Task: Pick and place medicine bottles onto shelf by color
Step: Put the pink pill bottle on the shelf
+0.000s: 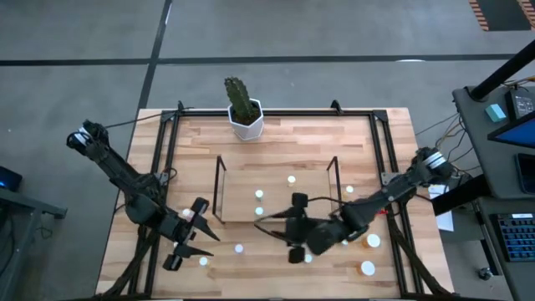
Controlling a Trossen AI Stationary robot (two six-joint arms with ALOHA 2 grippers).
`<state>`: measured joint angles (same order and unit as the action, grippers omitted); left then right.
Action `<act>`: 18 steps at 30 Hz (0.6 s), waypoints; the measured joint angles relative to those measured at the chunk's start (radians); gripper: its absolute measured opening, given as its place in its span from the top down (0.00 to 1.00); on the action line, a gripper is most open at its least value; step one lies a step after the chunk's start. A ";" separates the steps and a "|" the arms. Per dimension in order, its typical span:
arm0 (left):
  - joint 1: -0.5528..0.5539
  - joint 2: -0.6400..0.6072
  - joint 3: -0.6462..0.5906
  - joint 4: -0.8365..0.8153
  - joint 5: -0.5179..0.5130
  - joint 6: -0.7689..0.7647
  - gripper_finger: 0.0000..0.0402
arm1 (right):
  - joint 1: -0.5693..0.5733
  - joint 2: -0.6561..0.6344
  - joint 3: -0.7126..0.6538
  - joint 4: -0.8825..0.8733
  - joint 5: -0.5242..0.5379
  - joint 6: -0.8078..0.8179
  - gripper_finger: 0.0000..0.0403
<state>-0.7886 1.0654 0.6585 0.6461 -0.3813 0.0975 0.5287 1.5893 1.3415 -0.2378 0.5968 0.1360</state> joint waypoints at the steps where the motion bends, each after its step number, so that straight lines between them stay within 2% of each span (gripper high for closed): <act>1: 0.000 0.023 0.016 -0.002 -0.020 -0.009 0.62 | 0.005 -0.026 -0.057 0.061 -0.006 -0.028 0.57; 5: 0.000 0.105 0.088 -0.018 -0.091 -0.043 0.62 | 0.003 -0.124 -0.254 0.324 -0.095 -0.138 0.58; 7: 0.000 0.131 0.139 -0.095 -0.122 -0.099 0.62 | 0.002 -0.166 -0.333 0.456 -0.151 -0.189 0.58; 12: 0.002 0.205 0.311 -0.414 -0.181 -0.313 0.62 | 0.016 -0.267 -0.469 0.653 -0.189 -0.290 0.60; 18: 0.003 0.336 0.562 -0.896 -0.187 -0.609 0.62 | 0.036 -0.380 -0.535 0.663 -0.186 -0.341 0.63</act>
<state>-0.7856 1.4012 1.2205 -0.2500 -0.5682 -0.5120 0.5642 1.2098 0.8065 0.4248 0.4112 -0.2048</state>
